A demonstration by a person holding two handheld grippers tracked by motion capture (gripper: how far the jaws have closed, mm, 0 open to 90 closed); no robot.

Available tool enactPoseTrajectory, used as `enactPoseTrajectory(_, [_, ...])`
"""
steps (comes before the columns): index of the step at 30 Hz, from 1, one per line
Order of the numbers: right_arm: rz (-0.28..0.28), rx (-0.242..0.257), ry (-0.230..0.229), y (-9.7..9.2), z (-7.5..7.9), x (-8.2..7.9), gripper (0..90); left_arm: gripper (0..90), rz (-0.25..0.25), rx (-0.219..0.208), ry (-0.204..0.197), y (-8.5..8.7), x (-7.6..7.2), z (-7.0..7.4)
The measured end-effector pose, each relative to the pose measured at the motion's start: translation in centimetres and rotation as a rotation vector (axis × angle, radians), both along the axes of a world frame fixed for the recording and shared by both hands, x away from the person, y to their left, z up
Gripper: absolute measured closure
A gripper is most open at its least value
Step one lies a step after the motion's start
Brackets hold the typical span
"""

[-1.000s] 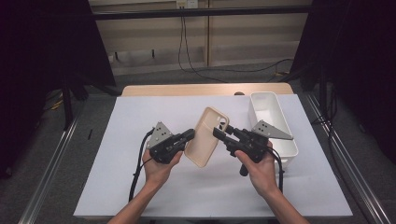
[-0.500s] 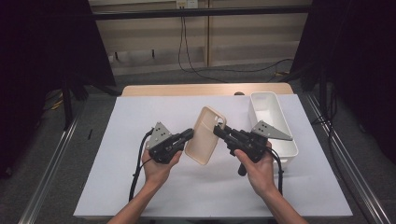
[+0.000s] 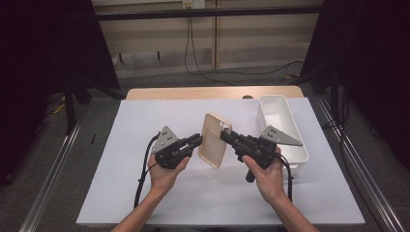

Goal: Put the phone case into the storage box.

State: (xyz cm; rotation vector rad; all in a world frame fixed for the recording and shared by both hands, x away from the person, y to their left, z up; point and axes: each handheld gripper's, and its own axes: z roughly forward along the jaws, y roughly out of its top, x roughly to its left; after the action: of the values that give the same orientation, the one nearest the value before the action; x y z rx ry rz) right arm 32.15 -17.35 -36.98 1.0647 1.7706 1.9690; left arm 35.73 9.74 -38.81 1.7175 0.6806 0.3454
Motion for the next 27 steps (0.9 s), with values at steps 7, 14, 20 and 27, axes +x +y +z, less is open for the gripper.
enactPoseTrajectory(7, [0.009,-0.012,-0.010,-0.1,-0.1,0.1,80.5,66.6,-0.013,-0.010,0.026,0.1,0.3,-0.1])
enactPoseTrajectory(14, [0.021,-0.022,-0.026,-0.4,-0.1,0.3,80.6,48.8,-0.003,-0.026,0.052,0.4,0.7,-0.3])
enactPoseTrajectory(20, [0.032,-0.037,-0.031,-0.7,-0.1,0.4,80.5,31.1,0.030,-0.020,0.050,0.7,0.9,-0.3])
enactPoseTrajectory(27, [0.036,-0.053,-0.042,-1.2,-0.1,0.7,80.5,16.9,0.055,0.006,0.064,0.8,0.8,-0.3])
